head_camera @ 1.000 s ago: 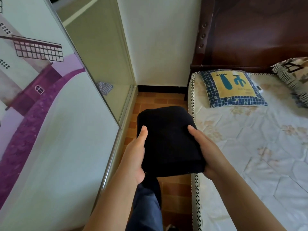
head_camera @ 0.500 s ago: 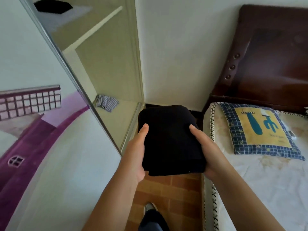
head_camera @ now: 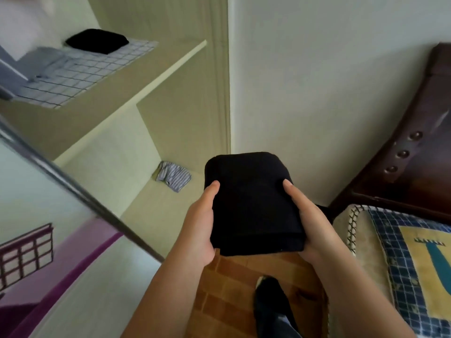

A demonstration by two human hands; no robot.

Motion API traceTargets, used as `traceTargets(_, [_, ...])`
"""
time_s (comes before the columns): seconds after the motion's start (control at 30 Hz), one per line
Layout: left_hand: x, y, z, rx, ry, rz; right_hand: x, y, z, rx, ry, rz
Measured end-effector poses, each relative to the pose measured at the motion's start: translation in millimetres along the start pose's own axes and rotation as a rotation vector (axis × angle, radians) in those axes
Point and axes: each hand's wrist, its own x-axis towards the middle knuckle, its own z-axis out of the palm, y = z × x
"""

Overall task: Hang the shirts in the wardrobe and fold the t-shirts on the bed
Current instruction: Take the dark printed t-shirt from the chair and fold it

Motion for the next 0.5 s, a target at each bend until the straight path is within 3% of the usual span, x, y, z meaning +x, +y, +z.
traceTargets(0.3, [74.9,101.4,69.3,-0.172,0.119,0.207,133.8,-127.3,33.9,-0.149,-0.259,0.05])
traceTargets(0.5, [104.3,156.2,70.8,-0.265,0.252,0.333,191.8,-168.0,81.4,-0.186,-0.41,0.108])
